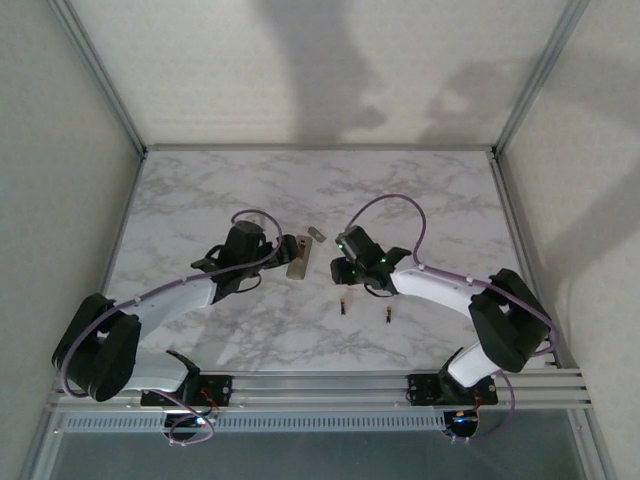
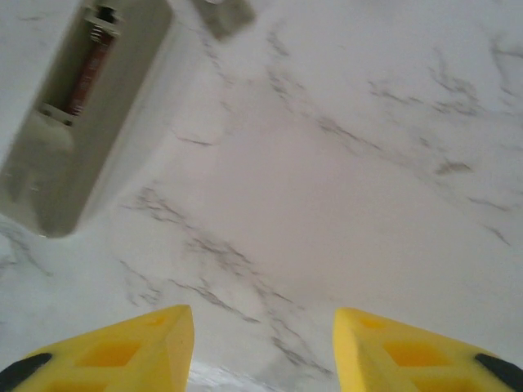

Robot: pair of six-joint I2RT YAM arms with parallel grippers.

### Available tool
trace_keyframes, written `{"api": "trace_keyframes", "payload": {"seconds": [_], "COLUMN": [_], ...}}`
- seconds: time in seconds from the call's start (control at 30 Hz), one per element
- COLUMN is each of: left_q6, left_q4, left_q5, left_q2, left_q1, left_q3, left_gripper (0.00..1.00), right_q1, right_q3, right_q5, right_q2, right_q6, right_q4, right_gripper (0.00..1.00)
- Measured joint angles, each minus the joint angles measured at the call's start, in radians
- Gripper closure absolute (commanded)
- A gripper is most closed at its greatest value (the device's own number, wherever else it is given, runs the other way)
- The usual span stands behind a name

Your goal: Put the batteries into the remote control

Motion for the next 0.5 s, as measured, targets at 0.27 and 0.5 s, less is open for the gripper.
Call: {"api": "trace_keyframes", "payload": {"seconds": [0.27,0.5], "left_q6": [-0.114,-0.190], "left_q4": [-0.032,-0.072], "left_q5": [-0.092,-0.144], "left_q2": [0.084,0.205], "left_q1": [-0.212,-0.378], "left_q3": [0.039,0.150], "left_gripper": [0.23,0.26], "right_q1": [-0.108,-0.165], "right_q3": [-0.158,-0.266], "right_q5": [0.057,0.096], "right_q2": [-0.176,-0.327], "right_q6": [0.032,0.050], "right_q4": [0.023,0.042], "right_gripper": [0.34,0.16]}}
